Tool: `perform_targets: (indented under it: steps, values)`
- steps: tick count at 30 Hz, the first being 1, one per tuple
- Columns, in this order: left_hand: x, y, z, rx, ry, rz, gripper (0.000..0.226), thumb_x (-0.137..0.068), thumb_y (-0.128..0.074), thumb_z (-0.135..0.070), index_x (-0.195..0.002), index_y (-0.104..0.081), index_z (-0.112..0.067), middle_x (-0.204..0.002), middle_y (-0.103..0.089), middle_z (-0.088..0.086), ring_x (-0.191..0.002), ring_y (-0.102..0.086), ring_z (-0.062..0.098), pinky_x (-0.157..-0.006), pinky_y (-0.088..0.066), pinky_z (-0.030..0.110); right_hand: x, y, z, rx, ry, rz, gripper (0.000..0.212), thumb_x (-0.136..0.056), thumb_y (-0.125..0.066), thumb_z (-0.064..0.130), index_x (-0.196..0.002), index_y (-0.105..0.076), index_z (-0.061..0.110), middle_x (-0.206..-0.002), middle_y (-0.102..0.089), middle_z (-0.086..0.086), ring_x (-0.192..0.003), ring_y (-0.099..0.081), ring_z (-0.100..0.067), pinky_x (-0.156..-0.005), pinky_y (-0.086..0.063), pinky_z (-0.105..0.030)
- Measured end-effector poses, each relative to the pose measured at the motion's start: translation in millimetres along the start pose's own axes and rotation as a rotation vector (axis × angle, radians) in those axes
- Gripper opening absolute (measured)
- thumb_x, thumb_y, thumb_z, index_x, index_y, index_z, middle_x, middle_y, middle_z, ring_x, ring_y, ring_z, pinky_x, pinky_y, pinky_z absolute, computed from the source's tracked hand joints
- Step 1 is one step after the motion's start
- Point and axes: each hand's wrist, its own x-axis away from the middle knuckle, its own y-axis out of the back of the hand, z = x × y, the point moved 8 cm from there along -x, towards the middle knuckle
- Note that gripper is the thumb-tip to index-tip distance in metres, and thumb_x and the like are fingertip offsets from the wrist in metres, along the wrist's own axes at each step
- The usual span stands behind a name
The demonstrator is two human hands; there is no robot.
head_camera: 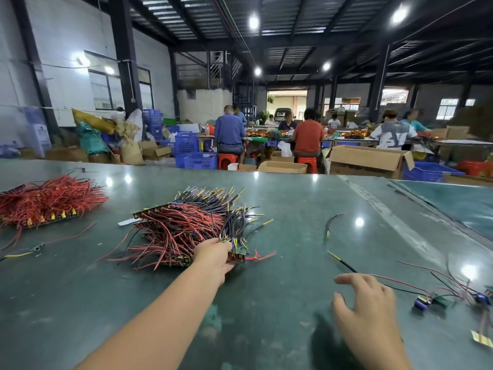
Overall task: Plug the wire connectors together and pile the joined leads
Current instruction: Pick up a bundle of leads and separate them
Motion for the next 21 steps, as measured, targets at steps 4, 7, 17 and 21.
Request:
perform_targets:
  steps: [4,7,17,21]
  values:
    - [35,11,3,0.128,0.018,0.16,0.018,-0.093,-0.047,0.007,-0.097,-0.061,-0.004,-0.09,-0.065,0.015,-0.065,-0.064,0.02,-0.052,-0.056,0.027,4,-3,12,-0.111,0.064,0.045,0.024,-0.082,-0.063,0.005,-0.092,-0.061,0.026,-0.098,-0.053,0.006,-0.103,-0.038,-0.02,-0.085,-0.026,-0.026]
    - [61,25,13,0.207,-0.056,0.206,0.019,-0.092,-0.05,0.005,-0.099,-0.061,-0.009,-0.087,-0.071,0.011,-0.072,-0.064,0.021,-0.048,-0.055,0.025,10,-14,22,-0.268,0.07,0.137,0.026,-0.084,-0.062,0.004,-0.085,-0.06,0.03,-0.096,-0.062,0.009,-0.092,-0.055,-0.011,-0.078,-0.035,-0.019]
    - [109,0,29,0.151,-0.21,0.522,0.034,-0.082,-0.058,0.0,-0.111,-0.062,-0.018,-0.105,-0.072,0.003,-0.083,-0.068,0.012,-0.058,-0.055,0.025,22,-43,53,-0.867,-0.062,0.335,0.017,-0.089,-0.059,0.021,-0.098,-0.073,0.018,-0.098,-0.074,0.007,-0.097,-0.066,-0.004,-0.088,-0.049,-0.02]
    - [121,-11,37,0.02,-0.229,0.638,0.04,-0.077,-0.064,-0.005,-0.115,-0.062,-0.017,-0.111,-0.07,0.002,-0.091,-0.067,0.015,-0.069,-0.057,0.031,25,-38,59,-1.04,-0.001,0.378,0.027,-0.077,-0.062,0.026,-0.096,-0.075,0.013,-0.091,-0.075,-0.003,-0.076,-0.065,-0.005,-0.065,-0.049,-0.013]
